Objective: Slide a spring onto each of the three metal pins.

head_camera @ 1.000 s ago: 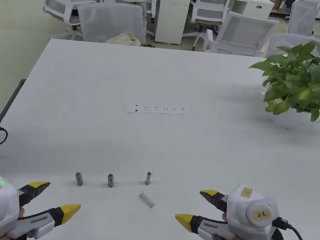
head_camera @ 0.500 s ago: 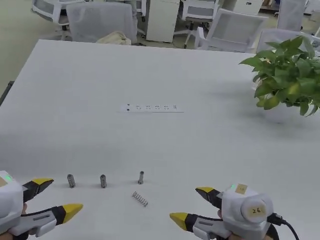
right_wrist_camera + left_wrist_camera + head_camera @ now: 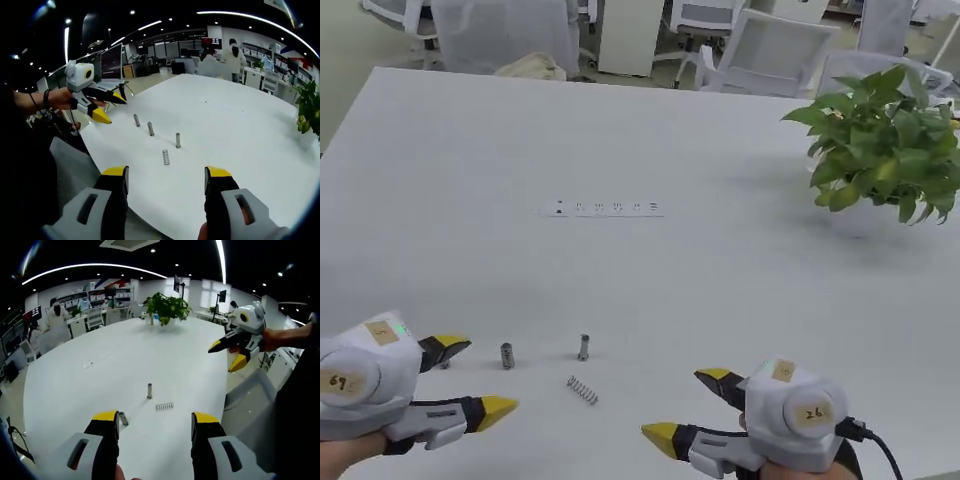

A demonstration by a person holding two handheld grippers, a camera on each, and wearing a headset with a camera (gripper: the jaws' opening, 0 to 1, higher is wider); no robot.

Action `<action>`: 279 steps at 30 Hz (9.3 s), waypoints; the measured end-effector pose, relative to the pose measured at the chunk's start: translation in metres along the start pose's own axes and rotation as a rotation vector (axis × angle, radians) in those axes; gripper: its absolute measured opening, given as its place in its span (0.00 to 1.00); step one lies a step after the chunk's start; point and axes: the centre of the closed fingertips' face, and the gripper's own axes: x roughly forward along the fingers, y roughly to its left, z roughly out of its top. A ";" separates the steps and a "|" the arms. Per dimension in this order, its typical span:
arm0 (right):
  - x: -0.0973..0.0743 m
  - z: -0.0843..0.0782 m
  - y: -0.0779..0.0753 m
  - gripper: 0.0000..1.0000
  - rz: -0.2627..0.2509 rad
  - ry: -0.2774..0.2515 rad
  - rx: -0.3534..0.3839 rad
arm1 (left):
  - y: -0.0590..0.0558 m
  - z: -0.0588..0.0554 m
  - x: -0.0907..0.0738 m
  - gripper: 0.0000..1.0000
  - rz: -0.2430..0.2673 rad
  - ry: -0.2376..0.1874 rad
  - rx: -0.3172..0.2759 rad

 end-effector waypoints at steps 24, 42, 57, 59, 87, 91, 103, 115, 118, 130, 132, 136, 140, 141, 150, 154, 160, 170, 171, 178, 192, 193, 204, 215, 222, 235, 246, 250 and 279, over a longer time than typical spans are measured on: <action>-0.007 -0.012 -0.002 0.61 -0.001 0.024 0.017 | -0.030 -0.006 0.069 0.52 -0.199 0.104 0.160; -0.006 -0.015 -0.002 0.60 0.006 0.047 0.021 | -0.041 -0.018 0.116 0.50 -0.301 0.182 0.222; -0.009 -0.025 -0.004 0.59 0.001 0.060 0.054 | -0.037 -0.048 0.154 0.43 -0.330 0.257 0.163; -0.010 -0.027 -0.005 0.59 -0.002 0.061 0.059 | -0.036 -0.052 0.158 0.43 -0.336 0.268 0.147; -0.006 -0.032 -0.004 0.57 0.001 0.055 0.089 | -0.044 -0.102 0.137 0.10 -0.300 0.370 0.344; -0.003 -0.033 -0.002 0.56 0.004 0.053 0.087 | -0.047 -0.105 0.132 0.03 -0.281 0.391 0.354; -0.001 -0.028 0.004 0.56 0.021 0.034 0.077 | -0.047 -0.102 0.109 0.02 -0.200 0.354 0.215; -0.003 -0.028 0.004 0.56 0.039 0.034 0.065 | -0.044 -0.085 0.080 0.02 -0.127 0.283 0.187; -0.003 -0.028 0.005 0.56 0.046 0.034 0.062 | -0.043 -0.083 0.074 0.02 -0.113 0.270 0.183; 0.000 -0.030 0.014 0.56 0.077 0.045 0.048 | -0.036 -0.072 0.049 0.02 -0.066 0.216 0.156; 0.000 -0.029 0.015 0.55 0.079 0.047 0.046 | -0.036 -0.070 0.046 0.02 -0.060 0.209 0.143; 0.002 -0.029 0.017 0.55 0.086 0.048 0.042 | -0.035 -0.064 0.037 0.02 -0.036 0.172 0.107; 0.003 -0.028 0.019 0.55 0.093 0.049 0.038 | -0.034 -0.064 0.029 0.02 -0.020 0.163 0.100; 0.004 -0.027 0.019 0.55 0.095 0.049 0.037 | -0.033 -0.065 0.027 0.02 -0.014 0.161 0.095; 0.006 -0.026 0.020 0.55 0.106 0.052 0.031 | -0.030 -0.061 0.017 0.03 0.021 0.127 0.043; 0.009 -0.025 0.022 0.55 0.114 0.055 0.025 | -0.029 -0.057 0.013 0.03 0.036 0.112 0.022; 0.015 -0.021 0.031 0.55 0.141 0.057 0.008 | -0.032 -0.047 0.006 0.03 0.050 0.081 0.014; 0.025 -0.016 0.047 0.54 0.189 0.060 -0.026 | -0.040 -0.028 -0.003 0.03 0.057 0.041 0.045; 0.026 -0.015 0.048 0.54 0.193 0.060 -0.028 | -0.041 -0.026 -0.004 0.03 0.057 0.038 0.048; 0.029 -0.011 0.058 0.52 0.233 0.059 -0.054 | -0.048 -0.017 -0.003 0.03 0.043 0.027 0.084; 0.035 0.001 0.070 0.47 0.279 0.035 -0.070 | -0.063 -0.014 0.001 0.03 0.000 0.028 0.121; 0.036 0.002 0.071 0.46 0.285 0.031 -0.072 | -0.066 -0.013 0.002 0.03 -0.007 0.028 0.129; 0.038 0.008 0.086 0.39 0.330 0.010 -0.072 | -0.086 -0.014 0.007 0.03 -0.062 0.040 0.176; 0.037 0.011 0.102 0.25 0.380 -0.016 -0.046 | -0.098 -0.014 0.010 0.03 -0.106 0.059 0.226; 0.037 0.013 0.105 0.22 0.395 -0.024 -0.049 | -0.100 -0.014 0.010 0.03 -0.116 0.064 0.246; 0.032 0.025 0.113 0.17 0.419 -0.045 -0.070 | -0.099 -0.016 0.011 0.02 -0.118 0.073 0.269; 0.029 0.031 0.115 0.16 0.421 -0.043 -0.097 | -0.102 -0.011 0.018 0.02 -0.133 0.064 0.285; 0.030 0.033 0.117 0.16 0.423 -0.039 -0.111 | -0.104 -0.009 0.020 0.02 -0.139 0.057 0.288; 0.025 0.006 0.103 0.20 0.459 0.229 -0.627 | -0.129 -0.004 0.031 0.02 -0.227 0.063 0.393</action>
